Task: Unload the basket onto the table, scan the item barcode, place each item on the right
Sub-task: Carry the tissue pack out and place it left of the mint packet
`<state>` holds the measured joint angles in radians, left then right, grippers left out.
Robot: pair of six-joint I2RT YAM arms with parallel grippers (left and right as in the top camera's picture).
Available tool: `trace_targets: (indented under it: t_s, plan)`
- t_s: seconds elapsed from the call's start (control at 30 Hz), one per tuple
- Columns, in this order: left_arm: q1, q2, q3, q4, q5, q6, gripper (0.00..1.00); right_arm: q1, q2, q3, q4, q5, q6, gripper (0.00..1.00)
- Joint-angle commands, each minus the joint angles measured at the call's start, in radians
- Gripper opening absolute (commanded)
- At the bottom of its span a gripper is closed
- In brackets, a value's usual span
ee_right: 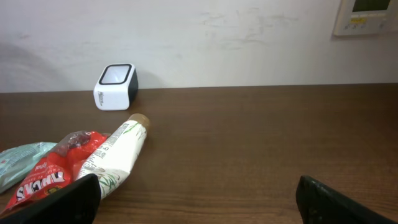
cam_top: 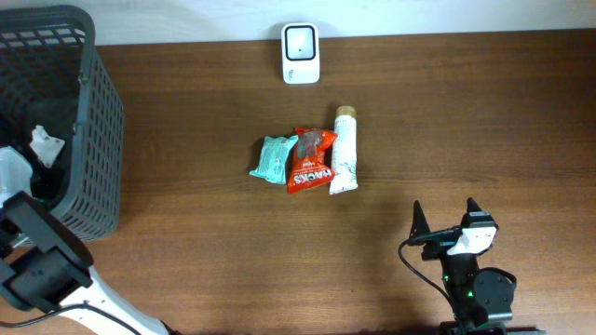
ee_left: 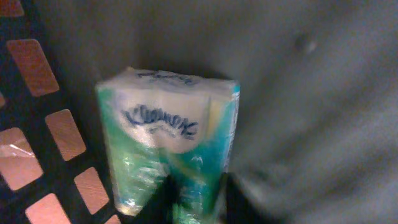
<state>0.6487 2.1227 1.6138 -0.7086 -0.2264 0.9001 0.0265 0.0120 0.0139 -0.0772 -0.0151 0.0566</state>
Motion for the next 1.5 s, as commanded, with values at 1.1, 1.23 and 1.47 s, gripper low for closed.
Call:
trace_targets:
  t_s: [1.1, 1.23, 1.47]
  plan:
    - [-0.767, -0.503, 0.268, -0.285, 0.324, -1.287, 0.00, -0.005, -0.005, -0.008, -0.001, 0.009, 0.003, 0.98]
    - [-0.922, -0.364, 0.268, -0.404, 0.160, -1.288, 0.00, -0.005, -0.005, -0.008, -0.001, 0.009, 0.003, 0.99]
    - [-0.947, -0.140, 0.268, -0.525, 0.060, -1.287, 0.00, -0.005, -0.005, -0.008, -0.001, 0.009, 0.003, 0.98]
